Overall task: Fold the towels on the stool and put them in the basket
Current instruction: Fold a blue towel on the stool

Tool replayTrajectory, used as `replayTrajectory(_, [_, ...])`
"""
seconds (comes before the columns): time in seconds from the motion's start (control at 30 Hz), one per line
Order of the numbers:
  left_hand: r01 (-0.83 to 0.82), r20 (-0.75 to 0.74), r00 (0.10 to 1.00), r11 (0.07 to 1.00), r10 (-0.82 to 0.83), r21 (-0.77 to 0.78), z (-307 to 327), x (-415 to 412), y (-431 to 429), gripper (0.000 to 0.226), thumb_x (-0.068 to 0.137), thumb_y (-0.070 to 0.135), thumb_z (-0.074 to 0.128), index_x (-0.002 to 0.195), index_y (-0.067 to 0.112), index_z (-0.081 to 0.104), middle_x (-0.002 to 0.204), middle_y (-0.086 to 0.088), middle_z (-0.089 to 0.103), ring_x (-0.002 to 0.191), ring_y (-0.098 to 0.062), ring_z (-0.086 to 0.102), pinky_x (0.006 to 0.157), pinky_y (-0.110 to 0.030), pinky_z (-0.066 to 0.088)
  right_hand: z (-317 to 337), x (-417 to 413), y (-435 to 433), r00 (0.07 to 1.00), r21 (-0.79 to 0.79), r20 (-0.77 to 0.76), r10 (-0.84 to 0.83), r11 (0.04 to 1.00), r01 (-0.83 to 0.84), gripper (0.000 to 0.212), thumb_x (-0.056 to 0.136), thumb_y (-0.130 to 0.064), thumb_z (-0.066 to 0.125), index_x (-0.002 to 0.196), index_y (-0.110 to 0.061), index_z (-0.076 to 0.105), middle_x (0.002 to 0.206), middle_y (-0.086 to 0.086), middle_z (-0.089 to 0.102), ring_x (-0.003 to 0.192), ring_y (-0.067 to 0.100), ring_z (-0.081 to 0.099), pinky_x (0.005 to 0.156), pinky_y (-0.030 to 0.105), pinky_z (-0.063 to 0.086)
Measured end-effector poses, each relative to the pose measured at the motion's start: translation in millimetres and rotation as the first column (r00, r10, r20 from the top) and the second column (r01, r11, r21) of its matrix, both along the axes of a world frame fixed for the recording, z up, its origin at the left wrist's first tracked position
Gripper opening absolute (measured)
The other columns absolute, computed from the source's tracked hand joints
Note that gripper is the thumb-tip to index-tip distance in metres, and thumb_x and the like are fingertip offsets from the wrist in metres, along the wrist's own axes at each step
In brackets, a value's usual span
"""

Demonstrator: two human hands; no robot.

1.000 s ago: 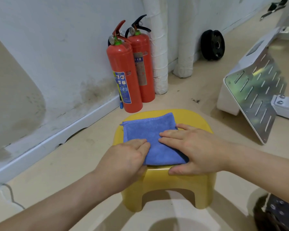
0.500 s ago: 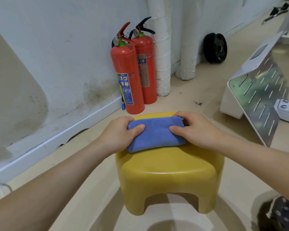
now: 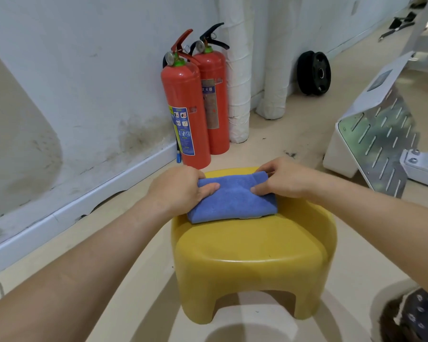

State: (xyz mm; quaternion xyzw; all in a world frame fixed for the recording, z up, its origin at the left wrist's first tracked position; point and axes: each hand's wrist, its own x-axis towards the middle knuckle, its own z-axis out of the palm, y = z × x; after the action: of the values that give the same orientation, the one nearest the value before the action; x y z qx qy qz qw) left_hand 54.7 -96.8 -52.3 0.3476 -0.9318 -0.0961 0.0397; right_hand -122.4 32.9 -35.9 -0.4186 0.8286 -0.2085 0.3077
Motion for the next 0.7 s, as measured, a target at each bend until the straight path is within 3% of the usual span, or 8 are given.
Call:
replayTrajectory(0.13, [0.113,-0.004,0.994,0.993,-0.113,0.029,-3.8,4.0,5.4,0.045,0.093,0.053,0.044,0.077,0.012,0.053,0.071,-0.003,0.051,0.068,-0.022,0.049,0.061,-0.036,0.04,14.5,10.2,-8.2,0.956,0.122,-0.17,0.237,0.968,-0.218,0.054,0.084,-0.018,0.063,0.136,-0.026,0.05,0.133,-0.004,0.054,0.113,0.017,0.054,0.09,0.027,0.045])
replayTrajectory(0.23, [0.163,-0.022,0.987,0.986,-0.162,0.034,-5.6,8.1,11.8,0.033,0.094,0.049,0.044,0.089,0.017,0.046,0.079,-0.001,0.054,0.075,-0.023,0.05,0.066,-0.036,0.039,13.3,36.3,-16.3,0.813,0.208,-0.341,0.471,0.882,-0.423,0.057,0.077,-0.008,0.049,0.13,-0.03,0.046,0.12,-0.004,0.058,0.107,0.021,0.055,0.092,0.039,0.043])
replayTrajectory(0.33, [0.18,-0.199,0.971,0.957,-0.135,0.229,-6.2,15.2,13.4,0.025,0.09,0.043,0.056,0.093,0.019,0.05,0.086,-0.001,0.061,0.081,-0.021,0.056,0.073,-0.038,0.046,21.5,47.7,-15.5,0.692,0.336,-0.419,0.588,0.808,-0.483,0.053,0.076,-0.017,0.053,0.126,-0.029,0.039,0.107,-0.005,0.056,0.096,0.021,0.053,0.094,0.046,0.037])
replayTrajectory(0.4, [0.247,-0.375,0.923,0.875,-0.082,0.417,1.3,17.3,16.2,0.022,0.086,0.037,0.066,0.093,0.018,0.056,0.087,0.001,0.063,0.079,-0.014,0.058,0.073,-0.032,0.048,34.6,45.9,-8.6,0.759,0.357,-0.31,0.573,0.81,-0.465,0.054,0.08,-0.029,0.062,0.128,-0.028,0.038,0.108,-0.006,0.055,0.096,0.019,0.054,0.088,0.041,0.045])
replayTrajectory(0.47, [0.381,-0.51,0.859,0.725,-0.048,0.574,14.7,11.5,23.4,0.024,0.078,0.033,0.073,0.09,0.016,0.062,0.083,0.002,0.064,0.075,-0.007,0.058,0.069,-0.025,0.05,45.5,41.1,5.5,0.857,0.323,-0.137,0.496,0.841,-0.435,0.055,0.078,-0.051,0.068,0.124,-0.028,0.046,0.111,-0.007,0.058,0.101,0.016,0.058,0.089,0.037,0.05])
replayTrajectory(0.53, [0.493,-0.586,0.808,0.609,-0.056,0.621,25.3,-1.3,34.1,0.021,0.074,0.028,0.071,0.088,0.015,0.065,0.078,0.004,0.066,0.071,-0.005,0.06,0.064,-0.02,0.049,51.3,37.5,25.9,0.925,0.248,-0.008,0.381,0.897,-0.367,0.063,0.07,-0.071,0.06,0.114,-0.025,0.058,0.107,-0.005,0.067,0.099,0.015,0.065,0.091,0.037,0.053])
replayTrajectory(0.6, [0.544,-0.632,0.774,0.546,-0.034,0.637,27.7,-17.3,48.0,0.016,0.077,0.022,0.073,0.089,0.013,0.066,0.076,0.004,0.068,0.071,-0.006,0.062,0.063,-0.018,0.049,53.0,33.4,50.0,0.966,0.143,0.064,0.251,0.956,-0.258,0.069,0.066,-0.074,0.052,0.106,-0.019,0.064,0.101,0.003,0.072,0.093,0.02,0.069,0.089,0.038,0.055])
replayTrajectory(0.7, [0.529,-0.639,0.764,0.482,0.087,0.698,25.9,-38.1,76.1,0.014,0.088,0.026,0.066,0.093,0.014,0.067,0.083,0.001,0.07,0.077,-0.008,0.065,0.07,-0.024,0.052,52.2,30.0,85.3,0.982,0.039,0.126,0.143,0.988,-0.149,0.048,0.083,-0.063,0.047,0.097,-0.021,0.066,0.086,0.0,0.071,0.079,0.014,0.069,0.074,0.026,0.055])
